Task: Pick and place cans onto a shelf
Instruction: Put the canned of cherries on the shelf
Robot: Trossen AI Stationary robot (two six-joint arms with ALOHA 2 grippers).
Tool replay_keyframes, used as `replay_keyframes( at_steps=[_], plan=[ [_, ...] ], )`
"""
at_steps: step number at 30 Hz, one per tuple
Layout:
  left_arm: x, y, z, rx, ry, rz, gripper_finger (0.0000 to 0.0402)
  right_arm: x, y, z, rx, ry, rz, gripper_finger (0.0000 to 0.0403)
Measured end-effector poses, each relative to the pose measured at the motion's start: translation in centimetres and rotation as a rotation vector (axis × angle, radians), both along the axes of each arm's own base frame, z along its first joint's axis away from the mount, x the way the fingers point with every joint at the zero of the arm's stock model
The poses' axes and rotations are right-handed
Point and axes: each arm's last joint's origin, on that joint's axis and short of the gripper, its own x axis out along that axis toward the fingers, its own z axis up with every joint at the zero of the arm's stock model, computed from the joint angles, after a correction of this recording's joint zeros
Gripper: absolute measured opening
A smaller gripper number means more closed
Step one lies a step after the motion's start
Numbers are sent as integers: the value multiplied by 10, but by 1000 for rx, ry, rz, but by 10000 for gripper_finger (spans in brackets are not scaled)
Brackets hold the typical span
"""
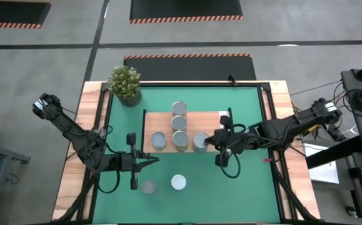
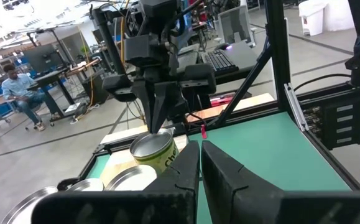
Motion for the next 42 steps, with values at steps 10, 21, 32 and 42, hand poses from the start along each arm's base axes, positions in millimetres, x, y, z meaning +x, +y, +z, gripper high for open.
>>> replay_keyframes(
  at_steps=[10, 21, 32, 42],
  plan=[
    [0, 0, 0, 0, 0, 0, 0, 15, 0, -2, -35, 9, 30, 9],
    [0, 0, 0, 0, 0, 0, 0, 33, -9, -14, -81, 51, 6, 9],
    [0, 0, 0, 1, 2, 0, 0, 31, -15, -9, -49, 59, 65, 9],
    [0, 0, 0, -1, -1, 0, 0, 35, -14, -12, -48, 54, 63, 9]
  ],
)
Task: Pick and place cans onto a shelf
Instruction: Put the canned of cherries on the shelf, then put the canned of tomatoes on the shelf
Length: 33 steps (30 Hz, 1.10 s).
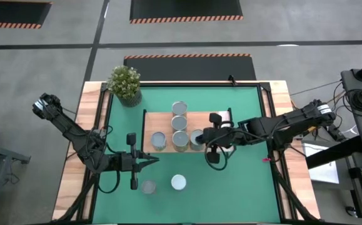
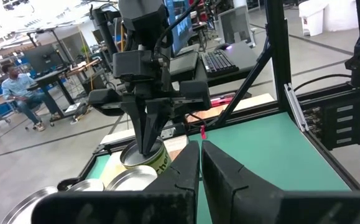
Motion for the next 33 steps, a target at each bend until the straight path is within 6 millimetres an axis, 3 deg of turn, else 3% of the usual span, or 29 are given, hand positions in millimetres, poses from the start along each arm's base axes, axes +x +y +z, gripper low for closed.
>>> replay_keyframes(
  at_steps=[15, 25, 33],
  plan=[
    [0, 0, 0, 0, 0, 0, 0, 0, 0, 4, -13, -32, 15, 9],
    [0, 0, 0, -7, 0, 0, 0, 1, 1, 24, -20, -83, 27, 9],
    [0, 0, 0, -12, 0, 1, 0, -8, 24, 42, -3, -125, 103, 9]
  ],
)
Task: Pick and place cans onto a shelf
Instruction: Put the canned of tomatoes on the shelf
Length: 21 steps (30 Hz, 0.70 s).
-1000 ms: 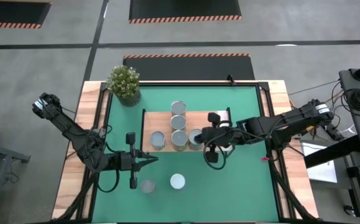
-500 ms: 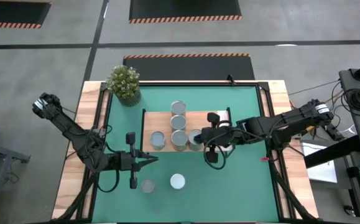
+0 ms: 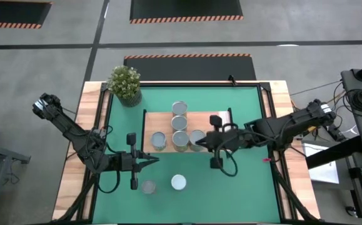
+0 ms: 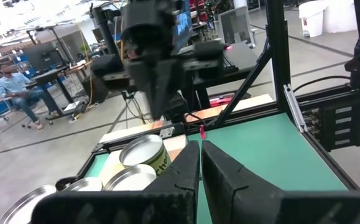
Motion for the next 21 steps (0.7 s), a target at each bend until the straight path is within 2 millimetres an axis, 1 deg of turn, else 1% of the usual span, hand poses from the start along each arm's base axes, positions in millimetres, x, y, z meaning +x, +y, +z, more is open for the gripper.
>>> replay_keyframes(
  at_steps=[3, 6, 11, 13, 17, 21],
  plan=[
    [0, 0, 0, -15, -2, 1, 0, -7, 16, 1, 16, -6, 48, 9],
    [0, 0, 0, -31, -3, 3, 0, -14, 33, 0, 20, -19, 53, 9],
    [0, 0, 0, -51, -5, 4, 0, -22, 61, -12, 30, 7, 74, 9],
    [0, 0, 0, -51, -4, 4, 0, -26, 71, -19, 51, 24, 91, 9],
    [0, 0, 0, -54, -3, 5, 0, -31, 87, -40, 64, 56, 89, 9],
    [3, -3, -4, -46, 6, 5, 0, -33, 96, -65, 55, 109, 55, 9]
  ],
)
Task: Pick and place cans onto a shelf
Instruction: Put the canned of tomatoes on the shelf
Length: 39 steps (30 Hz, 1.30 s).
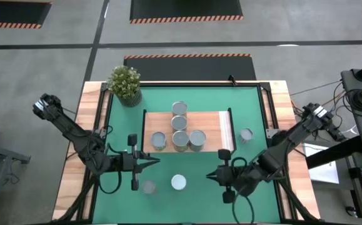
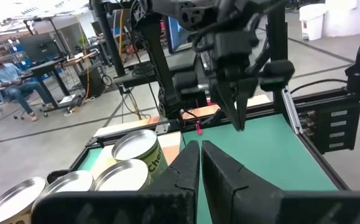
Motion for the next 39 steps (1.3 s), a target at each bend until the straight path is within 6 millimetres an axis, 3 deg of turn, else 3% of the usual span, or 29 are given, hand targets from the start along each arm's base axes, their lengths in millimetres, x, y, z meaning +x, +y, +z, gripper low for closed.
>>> replay_keyframes(
  at_steps=[9, 22, 26, 35, 39],
  plan=[
    [11, -9, -16, 41, 48, 0, 0, 2, 30, -58, 22, 85, -32, 9],
    [43, -45, -33, 27, 126, -58, 0, 8, 75, -110, 22, 37, -9, 9],
    [48, -55, -56, 11, 263, -37, 0, 8, 77, -114, -7, 18, -29, 9],
    [54, -63, -128, -64, 554, 110, 0, 17, 66, -114, -49, -6, -86, 9],
    [57, -66, -141, -68, 590, 144, 0, 18, 65, -114, -51, -4, -90, 9]
  ],
)
